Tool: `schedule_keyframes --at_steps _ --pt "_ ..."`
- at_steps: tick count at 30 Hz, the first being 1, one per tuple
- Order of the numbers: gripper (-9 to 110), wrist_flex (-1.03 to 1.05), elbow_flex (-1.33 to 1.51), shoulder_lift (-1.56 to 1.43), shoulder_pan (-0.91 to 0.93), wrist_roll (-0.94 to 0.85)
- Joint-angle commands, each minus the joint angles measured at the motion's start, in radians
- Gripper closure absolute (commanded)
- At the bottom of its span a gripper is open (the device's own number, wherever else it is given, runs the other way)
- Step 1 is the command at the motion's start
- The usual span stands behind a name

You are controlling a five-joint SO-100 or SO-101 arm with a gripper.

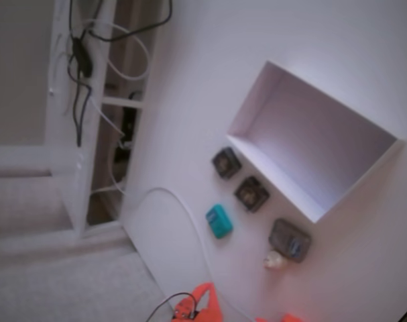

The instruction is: Grasp the green cube and put it in the bin.

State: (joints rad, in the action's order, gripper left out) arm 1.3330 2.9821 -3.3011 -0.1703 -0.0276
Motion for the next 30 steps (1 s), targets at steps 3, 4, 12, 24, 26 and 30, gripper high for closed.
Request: schedule_keyframes --at_steps 3,4,12,24,26,30 --pt "108 0.003 -0.041 -0.008 -0.006 -0.008" --pt "108 0.003 -0.041 -0.008 -0.006 -0.008" --pt "108 0.003 -0.041 -0.008 -0.006 -0.008" --pt "103 -0.021 -0.061 0.008 -0.067 -0.046" --pt "92 -0.040 -0.140 0.061 -0.058 -0.041" --pt "79 -0.063 -0.414 0.311 -0.031 -0.008"
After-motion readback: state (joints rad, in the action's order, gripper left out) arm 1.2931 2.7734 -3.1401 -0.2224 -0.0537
